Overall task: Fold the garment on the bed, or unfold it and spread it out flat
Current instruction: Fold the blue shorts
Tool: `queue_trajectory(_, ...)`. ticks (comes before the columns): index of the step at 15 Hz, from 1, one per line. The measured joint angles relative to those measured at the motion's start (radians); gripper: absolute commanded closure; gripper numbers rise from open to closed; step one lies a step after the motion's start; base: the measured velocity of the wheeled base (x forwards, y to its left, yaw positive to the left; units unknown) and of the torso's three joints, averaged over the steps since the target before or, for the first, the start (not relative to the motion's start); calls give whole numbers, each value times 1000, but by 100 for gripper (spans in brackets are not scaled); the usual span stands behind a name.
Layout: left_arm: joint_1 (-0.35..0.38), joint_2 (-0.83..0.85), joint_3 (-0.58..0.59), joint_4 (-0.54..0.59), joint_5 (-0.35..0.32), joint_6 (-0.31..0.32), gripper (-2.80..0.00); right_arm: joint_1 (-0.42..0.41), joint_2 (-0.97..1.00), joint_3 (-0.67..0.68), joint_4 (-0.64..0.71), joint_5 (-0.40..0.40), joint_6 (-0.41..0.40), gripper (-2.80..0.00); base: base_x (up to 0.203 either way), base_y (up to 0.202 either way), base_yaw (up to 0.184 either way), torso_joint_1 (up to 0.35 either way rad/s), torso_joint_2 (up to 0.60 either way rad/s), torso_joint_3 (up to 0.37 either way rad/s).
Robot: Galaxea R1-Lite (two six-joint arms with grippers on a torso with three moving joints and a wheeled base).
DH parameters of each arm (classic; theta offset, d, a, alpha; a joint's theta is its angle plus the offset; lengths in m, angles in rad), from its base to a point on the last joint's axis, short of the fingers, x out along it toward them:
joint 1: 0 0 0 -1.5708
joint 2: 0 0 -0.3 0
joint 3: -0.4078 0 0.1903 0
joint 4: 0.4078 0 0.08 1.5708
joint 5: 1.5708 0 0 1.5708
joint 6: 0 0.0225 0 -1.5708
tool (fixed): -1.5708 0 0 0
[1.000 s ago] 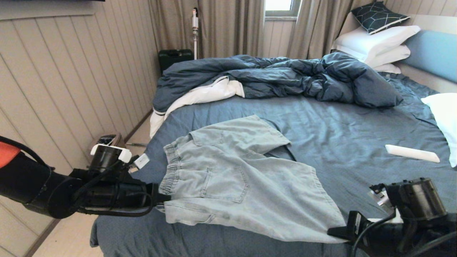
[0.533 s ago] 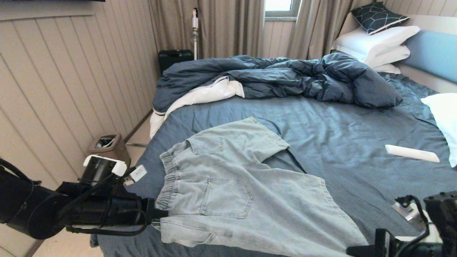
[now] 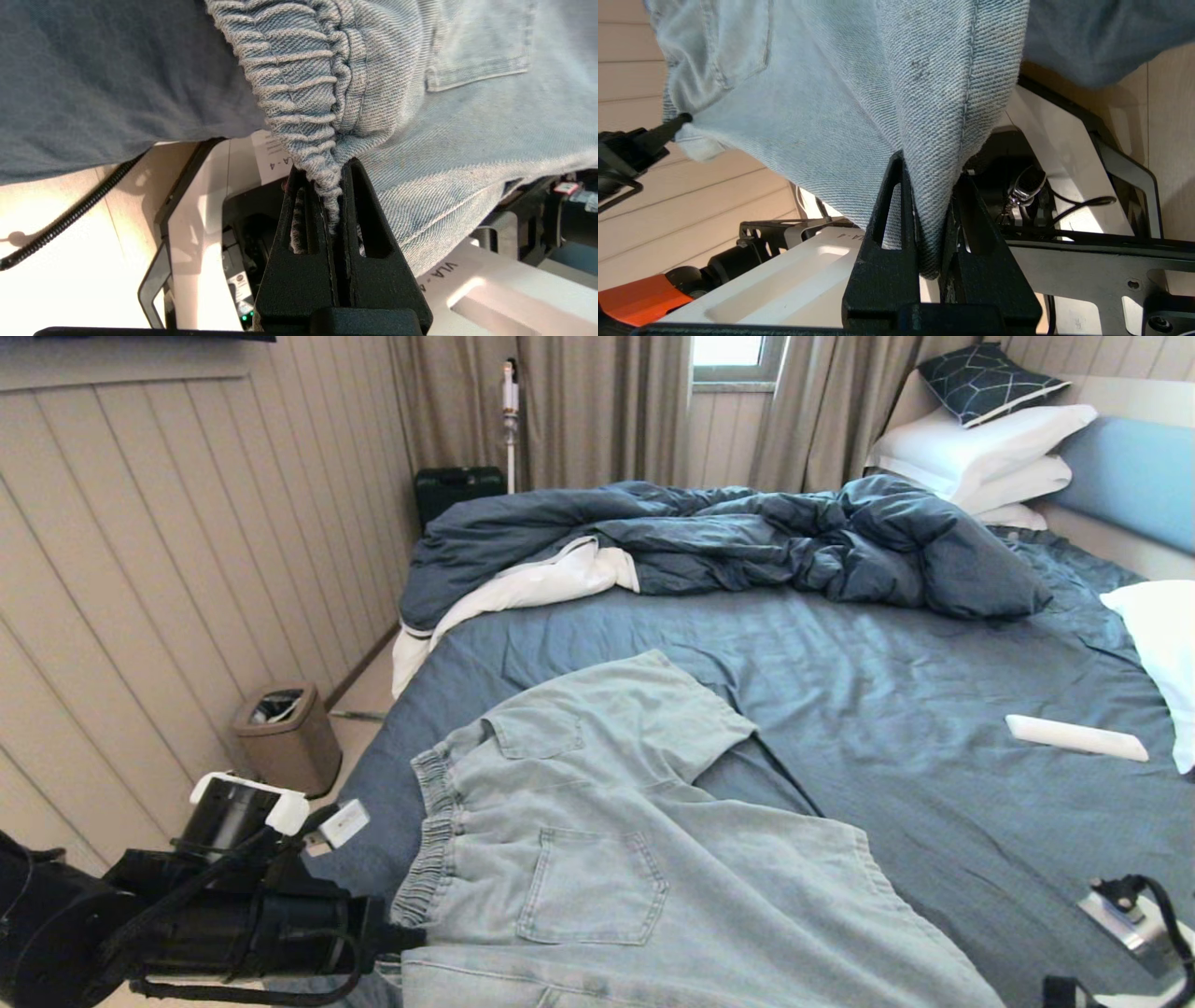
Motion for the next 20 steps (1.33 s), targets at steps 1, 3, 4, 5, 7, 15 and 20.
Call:
queue_trajectory(1, 0, -19, 5, 0, 0, -1, 0, 4, -11, -8, 2, -1, 0, 0, 0, 0, 0, 0, 0, 0)
queue_trajectory(3, 0, -65, -5, 1, 2, -5, 0, 6, -27, -56, 4, -3, -2, 0, 0, 0, 0, 0, 0, 0)
queue_trajectory(4, 1, -83, -31, 1, 4, -12, 0, 6, -27, -91, 5, -4, -6, 0, 0, 0, 0, 0, 0, 0)
queue_trajectory(5, 3, -96, -63, 1, 9, -23, 0, 4, -18, -126, 4, -5, -15, 0, 0, 0, 0, 0, 0, 0)
queue_trajectory(7, 10, -109, -143, 1, 23, -57, 0, -4, 33, -194, -1, -7, -41, 0, 0, 0, 0, 0, 0, 0)
queue_trajectory(15, 100, 14, -419, -3, 27, -103, 0, -106, 464, -574, -47, -3, -129, 0, 0, 0, 0, 0, 0, 0)
queue_trajectory(20, 121, 93, -488, -3, 24, -107, 0, -108, 665, -833, -53, -9, -125, 0, 0, 0, 0, 0, 0, 0)
